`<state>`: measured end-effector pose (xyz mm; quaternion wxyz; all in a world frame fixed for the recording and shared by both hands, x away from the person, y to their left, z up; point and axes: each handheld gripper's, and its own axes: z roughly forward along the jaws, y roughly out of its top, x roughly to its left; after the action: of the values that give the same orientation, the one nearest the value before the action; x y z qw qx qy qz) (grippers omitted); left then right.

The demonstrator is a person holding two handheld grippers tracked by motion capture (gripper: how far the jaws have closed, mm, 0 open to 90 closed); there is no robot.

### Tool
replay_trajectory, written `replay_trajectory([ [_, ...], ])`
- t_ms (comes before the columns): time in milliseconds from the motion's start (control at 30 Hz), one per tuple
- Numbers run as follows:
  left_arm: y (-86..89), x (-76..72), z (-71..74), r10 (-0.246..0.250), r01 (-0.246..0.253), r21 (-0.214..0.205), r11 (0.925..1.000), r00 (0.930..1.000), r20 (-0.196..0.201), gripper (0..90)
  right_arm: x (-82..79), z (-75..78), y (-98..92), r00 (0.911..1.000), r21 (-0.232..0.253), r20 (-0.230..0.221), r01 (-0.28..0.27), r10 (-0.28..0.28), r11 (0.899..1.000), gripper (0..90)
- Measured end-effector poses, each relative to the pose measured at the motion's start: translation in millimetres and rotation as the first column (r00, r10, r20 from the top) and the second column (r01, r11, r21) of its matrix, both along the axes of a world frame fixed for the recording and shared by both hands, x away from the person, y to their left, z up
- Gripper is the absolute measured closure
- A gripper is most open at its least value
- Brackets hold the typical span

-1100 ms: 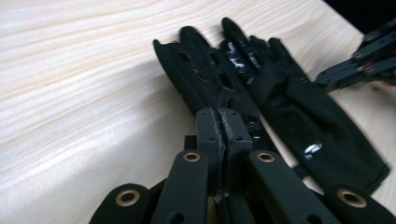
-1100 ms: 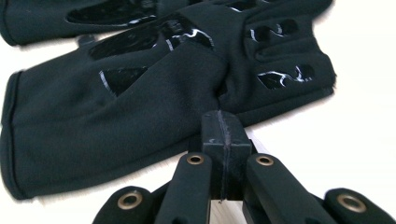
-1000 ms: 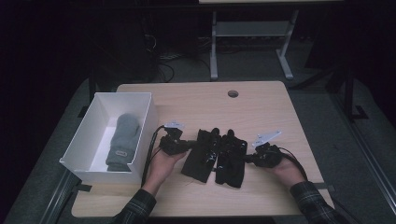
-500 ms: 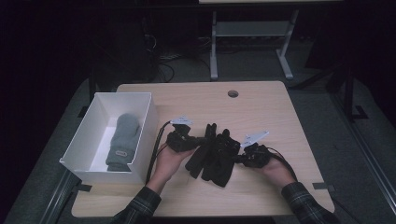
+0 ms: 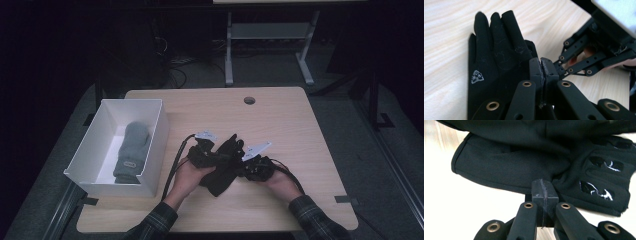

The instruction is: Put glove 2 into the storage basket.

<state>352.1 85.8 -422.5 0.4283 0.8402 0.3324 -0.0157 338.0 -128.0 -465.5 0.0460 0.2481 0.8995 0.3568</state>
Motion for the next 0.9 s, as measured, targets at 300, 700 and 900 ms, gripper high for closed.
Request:
replay_trajectory([
  [300, -7.9, -5.6, -8.3, -0.043, 0.043, 0.030, 0.9986, 0.9990, -0.011, 88.3, -1.7, 1.1, 7.8, 1.0000, 0.015, -0.003, 0.001, -0.001, 1.000, 90.0],
  [700, -9.3, -9.1, -8.2, -0.076, 0.076, 0.006, 0.9971, 0.9970, -0.018, 86.1, 0.2, 4.6, -15.7, 0.9986, 0.005, 0.011, 0.052, -0.052, 0.999, 72.8],
  [900, -19.8, -13.7, -23.8, -0.093, 0.095, 0.089, 0.9915, 0.9953, -0.027, 89.2, 5.7, 6.9, -47.5, 0.9834, -0.002, 0.046, 0.176, -0.176, 0.984, 48.7],
])
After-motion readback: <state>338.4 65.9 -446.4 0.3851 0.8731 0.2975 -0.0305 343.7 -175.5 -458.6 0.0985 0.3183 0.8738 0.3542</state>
